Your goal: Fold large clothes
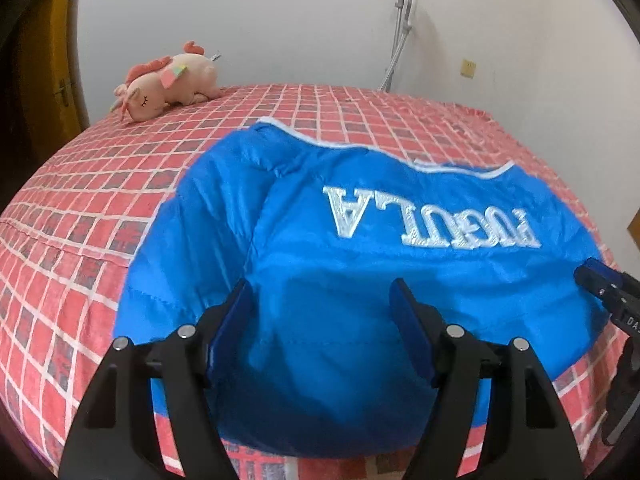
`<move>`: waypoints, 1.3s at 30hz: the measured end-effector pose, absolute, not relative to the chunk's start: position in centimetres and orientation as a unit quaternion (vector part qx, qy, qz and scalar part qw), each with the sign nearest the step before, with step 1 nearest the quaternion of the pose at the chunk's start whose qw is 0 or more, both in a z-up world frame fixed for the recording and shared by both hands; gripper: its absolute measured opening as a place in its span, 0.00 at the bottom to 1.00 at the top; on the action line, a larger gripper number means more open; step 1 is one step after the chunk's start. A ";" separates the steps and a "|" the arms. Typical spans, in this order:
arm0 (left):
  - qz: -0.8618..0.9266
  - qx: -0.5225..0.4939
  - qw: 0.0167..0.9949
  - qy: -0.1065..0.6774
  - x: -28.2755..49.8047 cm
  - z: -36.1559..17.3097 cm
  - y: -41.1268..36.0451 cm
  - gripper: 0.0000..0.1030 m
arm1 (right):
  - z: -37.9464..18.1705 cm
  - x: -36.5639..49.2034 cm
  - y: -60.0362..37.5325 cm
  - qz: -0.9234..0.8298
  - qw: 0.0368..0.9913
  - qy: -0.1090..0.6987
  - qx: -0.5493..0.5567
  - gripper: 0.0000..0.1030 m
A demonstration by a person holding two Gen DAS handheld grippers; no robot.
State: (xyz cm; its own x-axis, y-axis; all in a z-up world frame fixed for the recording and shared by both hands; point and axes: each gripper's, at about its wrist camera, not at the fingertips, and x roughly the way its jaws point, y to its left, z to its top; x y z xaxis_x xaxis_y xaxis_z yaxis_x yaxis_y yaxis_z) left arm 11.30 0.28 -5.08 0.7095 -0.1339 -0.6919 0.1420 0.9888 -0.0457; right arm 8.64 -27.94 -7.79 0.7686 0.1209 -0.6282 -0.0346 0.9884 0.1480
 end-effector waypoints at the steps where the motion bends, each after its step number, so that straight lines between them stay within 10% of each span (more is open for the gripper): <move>1: -0.073 0.012 0.925 0.372 11.2 -5.2 0.1 0.69 | -8.1 8.7 -28.0 0.041 0.938 0.339 0.064 0.53; 39: -0.027 0.047 0.931 0.361 8.0 -2.9 3.3 0.78 | -7.1 7.0 -30.6 0.016 0.932 0.358 0.055 0.52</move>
